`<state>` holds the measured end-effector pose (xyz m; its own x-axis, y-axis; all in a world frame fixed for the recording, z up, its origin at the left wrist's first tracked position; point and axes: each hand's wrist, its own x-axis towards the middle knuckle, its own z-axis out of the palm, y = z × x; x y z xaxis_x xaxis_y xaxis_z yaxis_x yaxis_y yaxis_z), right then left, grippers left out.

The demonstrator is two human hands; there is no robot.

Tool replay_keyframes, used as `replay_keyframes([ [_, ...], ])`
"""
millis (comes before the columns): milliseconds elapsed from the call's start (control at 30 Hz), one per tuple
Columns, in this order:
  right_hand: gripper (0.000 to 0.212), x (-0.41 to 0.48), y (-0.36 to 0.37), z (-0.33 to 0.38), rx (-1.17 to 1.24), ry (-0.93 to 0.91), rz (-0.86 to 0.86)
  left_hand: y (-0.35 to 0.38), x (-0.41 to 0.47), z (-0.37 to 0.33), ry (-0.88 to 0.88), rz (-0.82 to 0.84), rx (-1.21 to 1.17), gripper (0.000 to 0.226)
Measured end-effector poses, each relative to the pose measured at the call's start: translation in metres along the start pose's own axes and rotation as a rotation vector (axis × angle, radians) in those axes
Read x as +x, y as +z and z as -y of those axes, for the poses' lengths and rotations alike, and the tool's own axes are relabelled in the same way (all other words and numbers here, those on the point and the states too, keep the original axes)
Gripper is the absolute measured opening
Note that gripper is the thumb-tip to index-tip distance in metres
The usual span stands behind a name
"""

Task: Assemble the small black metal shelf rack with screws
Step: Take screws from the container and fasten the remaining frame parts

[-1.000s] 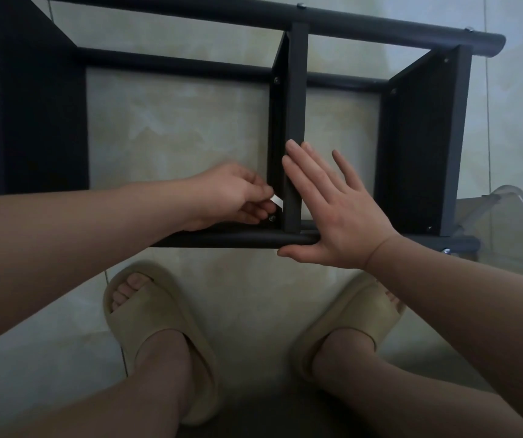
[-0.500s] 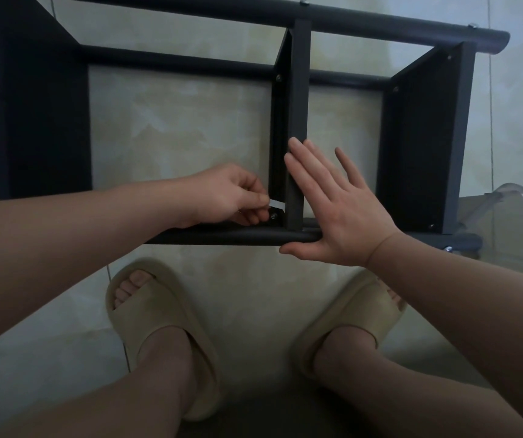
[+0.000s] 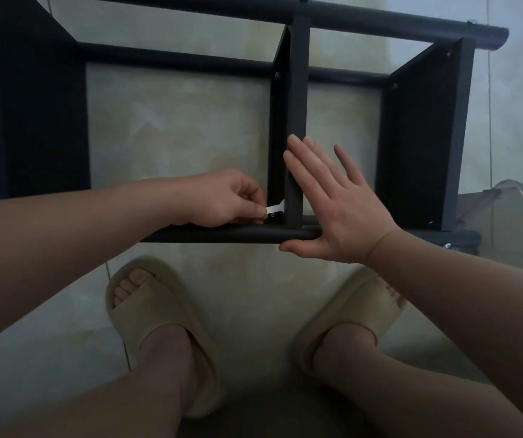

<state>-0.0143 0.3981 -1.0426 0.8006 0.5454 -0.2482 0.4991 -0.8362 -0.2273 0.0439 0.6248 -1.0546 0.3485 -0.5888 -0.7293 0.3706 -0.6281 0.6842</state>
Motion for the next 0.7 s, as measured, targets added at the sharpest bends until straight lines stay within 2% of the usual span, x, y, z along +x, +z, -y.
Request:
replay_keyframes([
  [300, 0.113, 0.000, -0.002, 0.000, 0.007, 0.002, 0.001, -0.003, 0.005, 0.003, 0.034, 0.038, 0.171, 0.015],
  [467, 0.113, -0.001, 0.000, 0.000, 0.020, -0.002, -0.011, -0.020, 0.005, -0.003, 0.025, 0.021, 0.250, 0.004],
  [600, 0.112, 0.000, 0.000, -0.001, 0.023, -0.004, -0.001, -0.026, 0.005, -0.014, 0.094, -0.058, 0.415, 0.017],
  [700, 0.112, -0.001, 0.000, -0.001, 0.019, -0.007, 0.004, -0.024, 0.008, -0.019, 0.137, -0.095, 0.397, 0.023],
])
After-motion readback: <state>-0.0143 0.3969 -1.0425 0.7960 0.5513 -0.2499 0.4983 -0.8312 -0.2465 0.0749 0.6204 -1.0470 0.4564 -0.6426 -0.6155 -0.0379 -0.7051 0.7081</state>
